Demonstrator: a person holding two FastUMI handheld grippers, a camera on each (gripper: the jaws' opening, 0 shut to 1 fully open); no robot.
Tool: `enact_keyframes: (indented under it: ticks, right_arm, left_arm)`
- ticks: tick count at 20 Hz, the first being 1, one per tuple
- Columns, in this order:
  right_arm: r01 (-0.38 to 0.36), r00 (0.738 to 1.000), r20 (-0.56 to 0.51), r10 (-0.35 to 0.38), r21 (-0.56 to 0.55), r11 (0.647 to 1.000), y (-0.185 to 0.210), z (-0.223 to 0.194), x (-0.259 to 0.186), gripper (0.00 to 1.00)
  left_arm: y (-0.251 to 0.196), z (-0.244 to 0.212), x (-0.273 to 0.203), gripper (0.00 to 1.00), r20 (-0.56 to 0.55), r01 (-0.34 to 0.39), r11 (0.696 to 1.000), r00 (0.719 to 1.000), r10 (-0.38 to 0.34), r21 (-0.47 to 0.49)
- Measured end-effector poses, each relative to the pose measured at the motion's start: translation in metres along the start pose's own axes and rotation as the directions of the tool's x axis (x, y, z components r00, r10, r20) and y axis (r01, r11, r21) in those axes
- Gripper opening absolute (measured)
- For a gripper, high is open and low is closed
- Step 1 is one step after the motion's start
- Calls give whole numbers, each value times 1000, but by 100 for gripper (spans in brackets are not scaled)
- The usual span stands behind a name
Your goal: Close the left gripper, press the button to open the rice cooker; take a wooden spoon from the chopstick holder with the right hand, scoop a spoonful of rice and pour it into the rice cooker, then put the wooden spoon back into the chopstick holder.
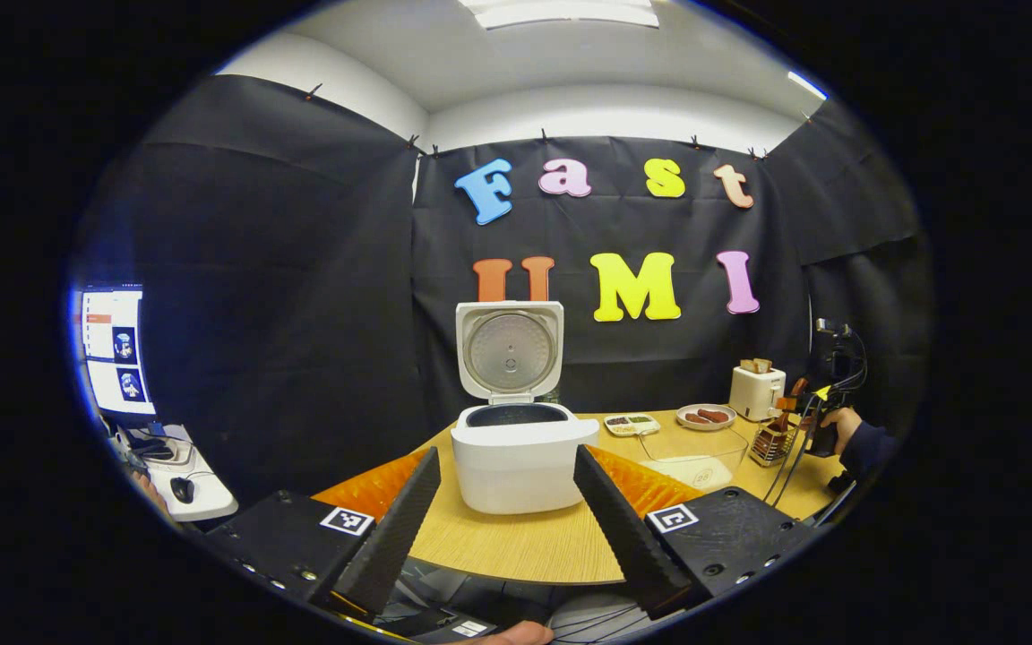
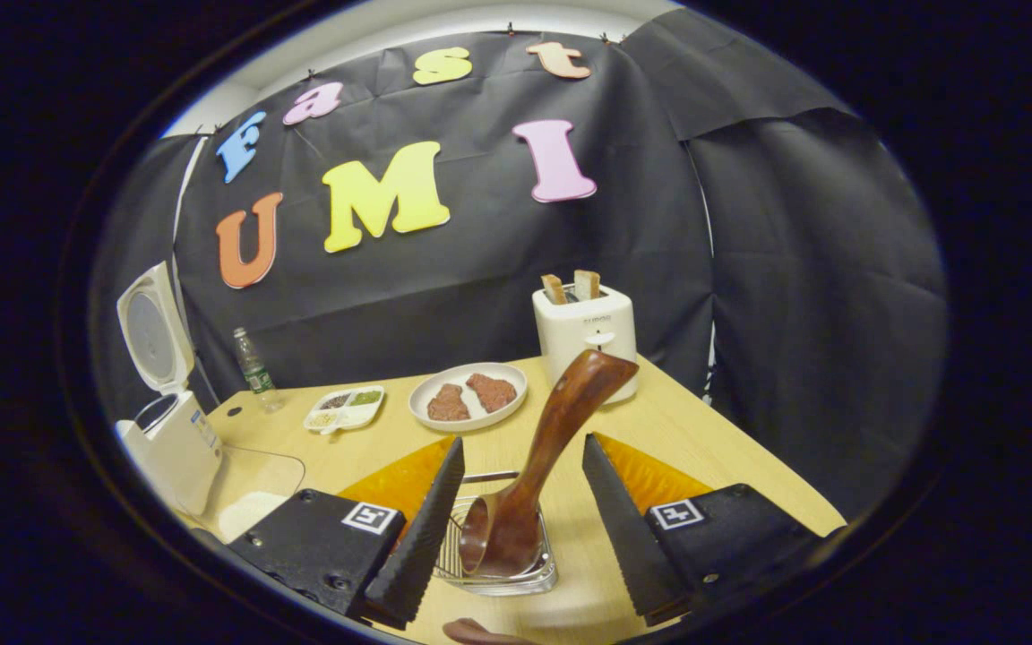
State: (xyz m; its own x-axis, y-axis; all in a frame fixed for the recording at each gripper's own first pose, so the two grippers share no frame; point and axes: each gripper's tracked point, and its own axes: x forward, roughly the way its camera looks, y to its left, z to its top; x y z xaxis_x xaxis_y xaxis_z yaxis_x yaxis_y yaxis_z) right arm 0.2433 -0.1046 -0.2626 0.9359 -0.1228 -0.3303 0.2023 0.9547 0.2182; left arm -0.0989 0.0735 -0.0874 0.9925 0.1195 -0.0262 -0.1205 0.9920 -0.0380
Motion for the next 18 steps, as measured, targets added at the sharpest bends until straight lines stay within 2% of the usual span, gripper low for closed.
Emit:
enact_keyframes:
  ticks: [3, 6, 8, 9, 10, 12, 15, 18]
  right_arm:
    - [10, 999, -45, -9, 18, 1000, -1, -11, 12, 84]
    - [-34, 998, -43, 36, 52, 998, 12, -10, 19, 82]
    - [-35, 998, -51, 39, 77, 996, 15, -14, 25, 75]
    - [-16, 998, -58, 21, 82, 997, 13, -15, 26, 65]
    - [-31, 998, -48, 35, 81, 996, 16, -13, 26, 61]
    - [-47, 997, -49, 51, 86, 995, 24, -13, 24, 34]
    - [-38, 998, -56, 43, 80, 996, 21, -13, 19, 19]
    - [-43, 998, -46, 47, 94, 995, 22, -12, 17, 17]
  left_arm:
    - [-6, -3, -1, 95, 7, 32, 999, 999, -32, -1]
    - [-7, -4, -3, 95, 14, 45, 999, 999, -45, 9]
    - [-15, -4, -4, 95, 19, 73, 997, 997, -74, 8]
    - [-18, -7, -5, 95, 13, 89, 996, 996, -90, 13]
    - [-20, -11, -4, 95, 3, 97, 995, 995, -97, 21]
    - [-16, -14, -2, 95, -11, 87, 996, 996, -86, 37]
    - [-20, -13, -1, 95, -15, 97, 995, 995, -97, 35]
    - [-19, -11, -3, 95, -4, 111, 993, 994, -111, 30]
